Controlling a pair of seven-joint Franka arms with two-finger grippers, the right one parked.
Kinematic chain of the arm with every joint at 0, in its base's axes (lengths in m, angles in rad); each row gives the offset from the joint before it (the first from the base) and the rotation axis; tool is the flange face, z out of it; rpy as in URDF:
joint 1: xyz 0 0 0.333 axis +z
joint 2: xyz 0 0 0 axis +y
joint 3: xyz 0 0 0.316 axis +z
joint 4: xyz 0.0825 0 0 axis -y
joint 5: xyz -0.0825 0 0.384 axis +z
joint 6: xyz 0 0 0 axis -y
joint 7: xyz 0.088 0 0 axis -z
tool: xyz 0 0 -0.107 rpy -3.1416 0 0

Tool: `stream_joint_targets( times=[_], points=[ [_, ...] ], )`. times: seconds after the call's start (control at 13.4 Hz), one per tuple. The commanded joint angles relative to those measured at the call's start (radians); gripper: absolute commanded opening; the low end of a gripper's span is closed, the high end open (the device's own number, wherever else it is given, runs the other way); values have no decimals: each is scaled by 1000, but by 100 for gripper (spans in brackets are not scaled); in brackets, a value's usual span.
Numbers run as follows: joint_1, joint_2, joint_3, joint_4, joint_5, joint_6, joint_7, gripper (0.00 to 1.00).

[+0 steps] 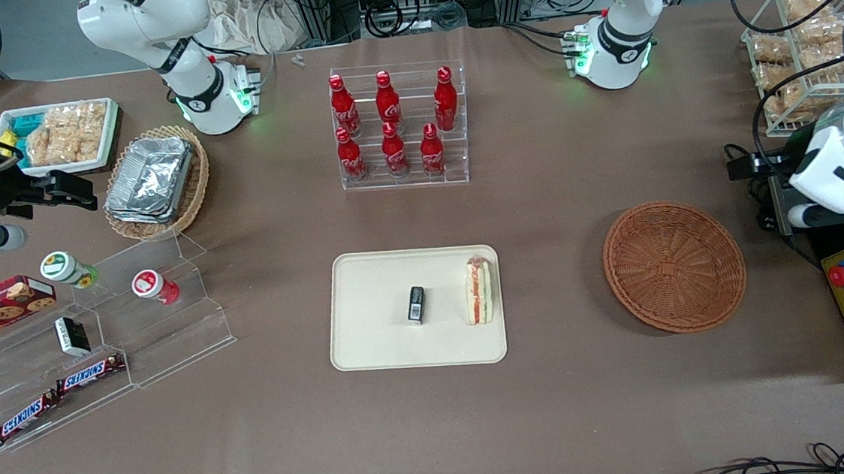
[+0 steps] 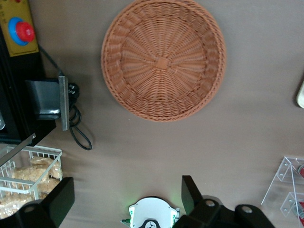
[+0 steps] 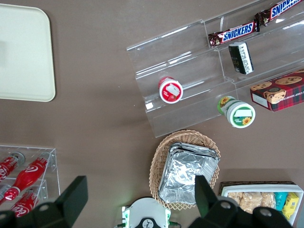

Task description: Place sandwich from basket to tray

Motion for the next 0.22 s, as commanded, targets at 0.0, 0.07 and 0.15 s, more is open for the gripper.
stream_joint_targets(
  times=[0.0,0.07,0.15],
  points=[
    [-170,-12,222,15,-54,-15,66,100],
    [-170,-17,228,15,-66,-10,68,100],
    [-166,-18,230,15,-72,-5,70,100]
  ],
)
